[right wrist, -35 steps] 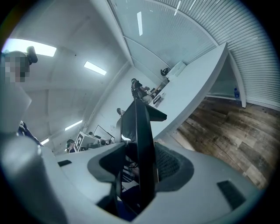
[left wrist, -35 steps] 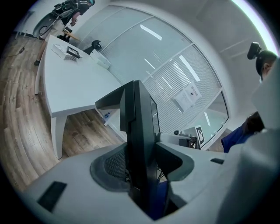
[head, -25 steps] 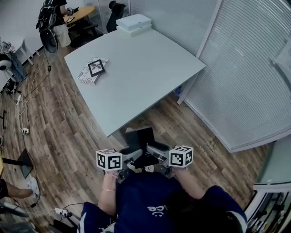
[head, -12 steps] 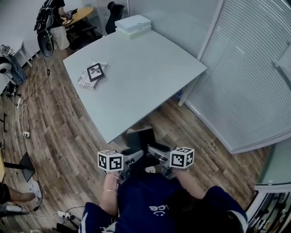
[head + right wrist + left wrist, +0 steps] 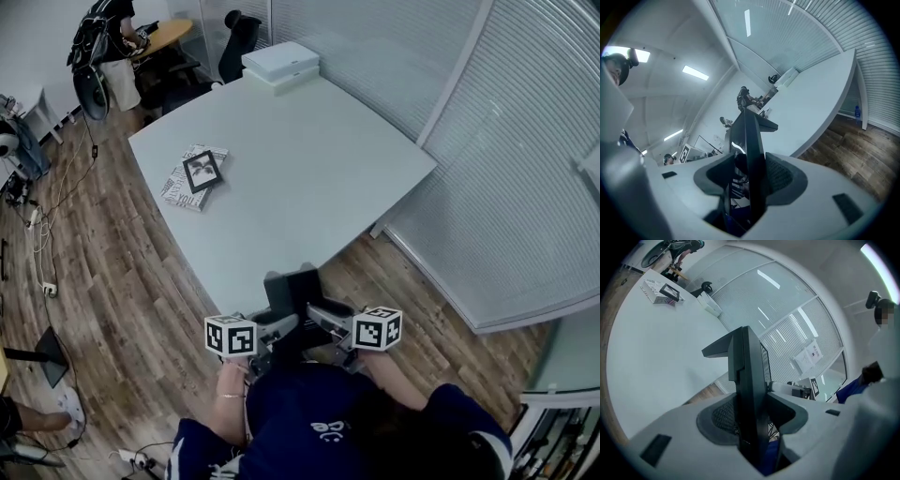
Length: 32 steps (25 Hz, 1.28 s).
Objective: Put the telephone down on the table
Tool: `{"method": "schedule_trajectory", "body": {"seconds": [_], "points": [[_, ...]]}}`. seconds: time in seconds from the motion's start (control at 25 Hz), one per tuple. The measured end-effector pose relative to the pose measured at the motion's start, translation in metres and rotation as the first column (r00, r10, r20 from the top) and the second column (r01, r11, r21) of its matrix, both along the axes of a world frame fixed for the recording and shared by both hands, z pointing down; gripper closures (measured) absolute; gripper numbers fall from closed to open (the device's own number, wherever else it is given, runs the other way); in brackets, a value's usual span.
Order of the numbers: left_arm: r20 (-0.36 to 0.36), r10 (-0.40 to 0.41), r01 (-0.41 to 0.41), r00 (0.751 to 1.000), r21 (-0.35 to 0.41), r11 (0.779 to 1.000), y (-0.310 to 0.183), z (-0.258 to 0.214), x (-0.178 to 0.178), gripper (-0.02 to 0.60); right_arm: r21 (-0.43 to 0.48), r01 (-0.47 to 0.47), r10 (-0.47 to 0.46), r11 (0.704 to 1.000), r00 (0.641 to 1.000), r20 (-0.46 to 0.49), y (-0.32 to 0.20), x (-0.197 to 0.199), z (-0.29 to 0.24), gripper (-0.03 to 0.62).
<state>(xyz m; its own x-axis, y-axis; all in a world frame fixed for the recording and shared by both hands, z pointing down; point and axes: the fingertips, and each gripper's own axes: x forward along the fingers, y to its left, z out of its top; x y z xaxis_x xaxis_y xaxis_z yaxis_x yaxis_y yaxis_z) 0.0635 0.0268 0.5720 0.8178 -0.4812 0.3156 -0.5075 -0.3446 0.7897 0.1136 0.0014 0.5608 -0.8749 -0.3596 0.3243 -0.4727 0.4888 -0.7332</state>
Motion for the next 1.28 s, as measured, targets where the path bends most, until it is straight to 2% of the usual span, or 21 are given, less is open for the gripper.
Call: {"method": "schedule_trajectory", "body": {"seconds": [0.36,0.76,0.96,1.28], "points": [[-0.01,-0.007,0.007,1.0,0.002,1.0,-0.081,-0.011,-0.05,0.388,-0.028,-0.022,0.023,0.999,0.998,0.062,-0.082,-0.047,-0.011,0.387],[-0.031,-0.012,0.012,0.999,-0.01,1.0,-0.144,-0.023,-0.084,0.388,-0.015,0.013,-0.013,1.0,1.0,0.018,-0.147,-0.083,-0.026,0.393],[-0.035,-0.051,0.051,0.998,-0.003,0.999,-0.166,-0.024,-0.094,0.388,-0.031,0.037,-0.036,0.999,0.999,0.026,-0.17,-0.094,-0.025,0.393],[-0.016,-0.14,0.14,0.99,-0.021,0.99,-0.217,-0.025,-0.111,0.388,-0.047,0.133,-0.132,0.99,0.991,0.033,-0.226,-0.113,-0.027,0.393]]}}
